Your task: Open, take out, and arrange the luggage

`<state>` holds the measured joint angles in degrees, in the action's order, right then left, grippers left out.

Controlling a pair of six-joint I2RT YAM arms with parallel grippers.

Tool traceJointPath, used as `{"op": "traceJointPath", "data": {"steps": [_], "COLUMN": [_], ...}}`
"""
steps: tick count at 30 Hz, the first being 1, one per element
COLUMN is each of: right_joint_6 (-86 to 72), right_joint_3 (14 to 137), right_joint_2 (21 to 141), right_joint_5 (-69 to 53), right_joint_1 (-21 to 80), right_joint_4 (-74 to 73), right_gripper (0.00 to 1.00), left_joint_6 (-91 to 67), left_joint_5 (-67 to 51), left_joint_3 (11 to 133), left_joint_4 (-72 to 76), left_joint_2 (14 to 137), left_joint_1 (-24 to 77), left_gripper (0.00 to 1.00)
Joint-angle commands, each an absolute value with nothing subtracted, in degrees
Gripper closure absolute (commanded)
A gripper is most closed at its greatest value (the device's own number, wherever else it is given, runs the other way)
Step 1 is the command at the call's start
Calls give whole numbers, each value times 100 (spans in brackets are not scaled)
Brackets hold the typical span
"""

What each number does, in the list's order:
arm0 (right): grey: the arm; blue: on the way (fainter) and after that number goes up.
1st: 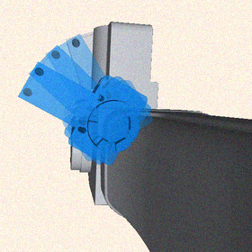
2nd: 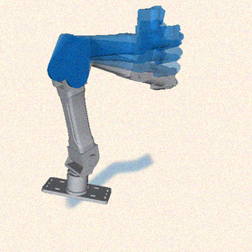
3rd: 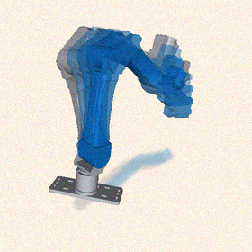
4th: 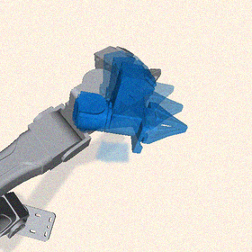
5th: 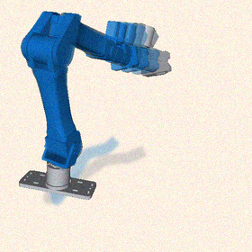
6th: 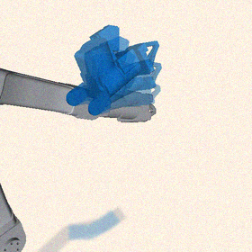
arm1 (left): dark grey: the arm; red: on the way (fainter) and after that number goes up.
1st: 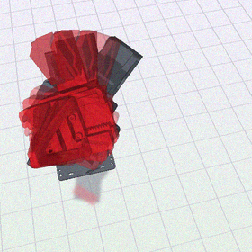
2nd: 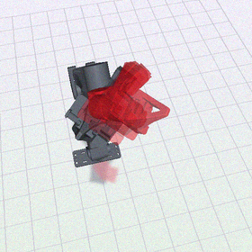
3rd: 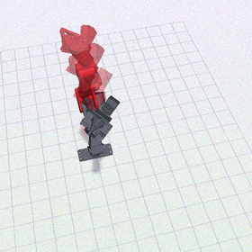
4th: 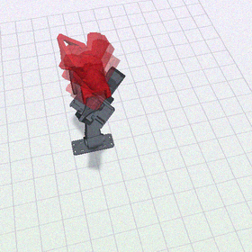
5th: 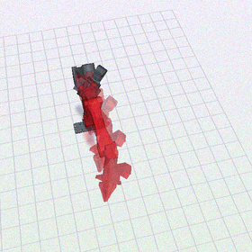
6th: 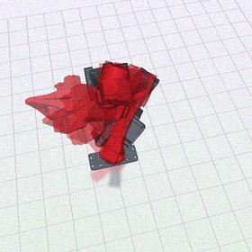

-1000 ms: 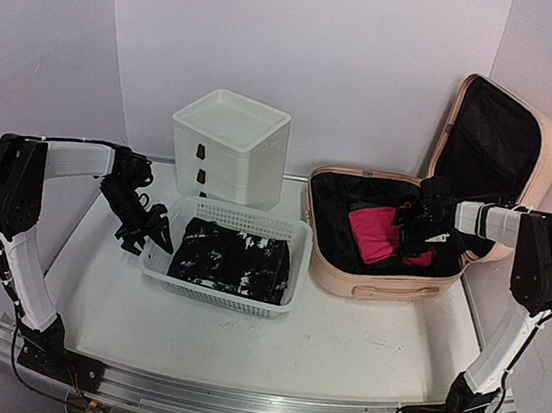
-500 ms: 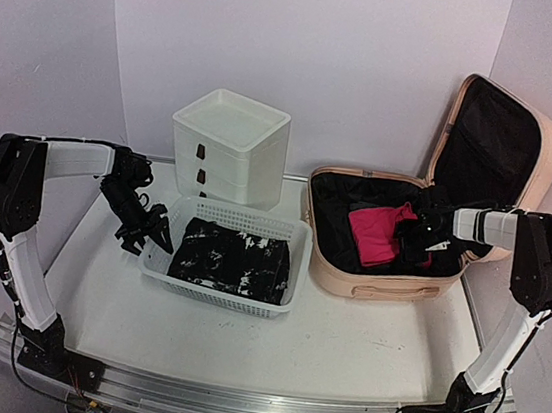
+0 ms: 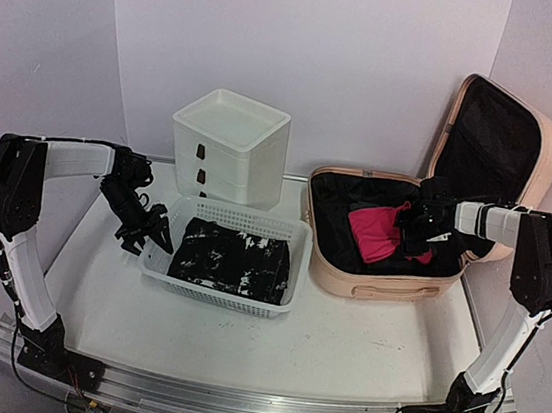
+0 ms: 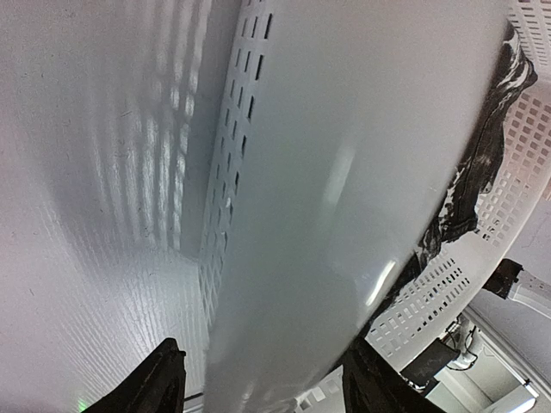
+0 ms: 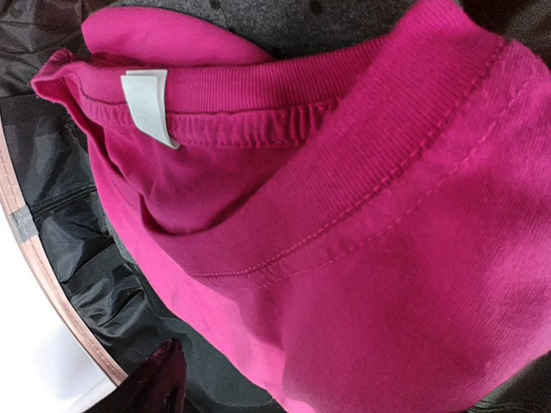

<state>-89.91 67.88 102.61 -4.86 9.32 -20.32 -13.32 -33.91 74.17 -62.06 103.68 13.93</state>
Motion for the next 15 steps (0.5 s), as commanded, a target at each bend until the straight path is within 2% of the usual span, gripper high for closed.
{"op": "traceJointPath", "data": {"steps": [1,15], "right_joint_6": [-9043,-8969], "right_joint_3": [7010,7007], "right_joint_2": [10216,9961], "right_joint_5": [-535,-703], "right_joint_1": [914,914], "right_joint_4": [-1829,-2096], "right_gripper": [30,24], "left_joint_6": [-1318,-1261], "left_joint_5": [-3389,-3373], "left_joint_3": [7563,7680], "left_joint_4": [-6455,-6547], "left_joint_2": [10163,10219], "left_joint_1": [1423,1416], "left_gripper": [36,36]}}
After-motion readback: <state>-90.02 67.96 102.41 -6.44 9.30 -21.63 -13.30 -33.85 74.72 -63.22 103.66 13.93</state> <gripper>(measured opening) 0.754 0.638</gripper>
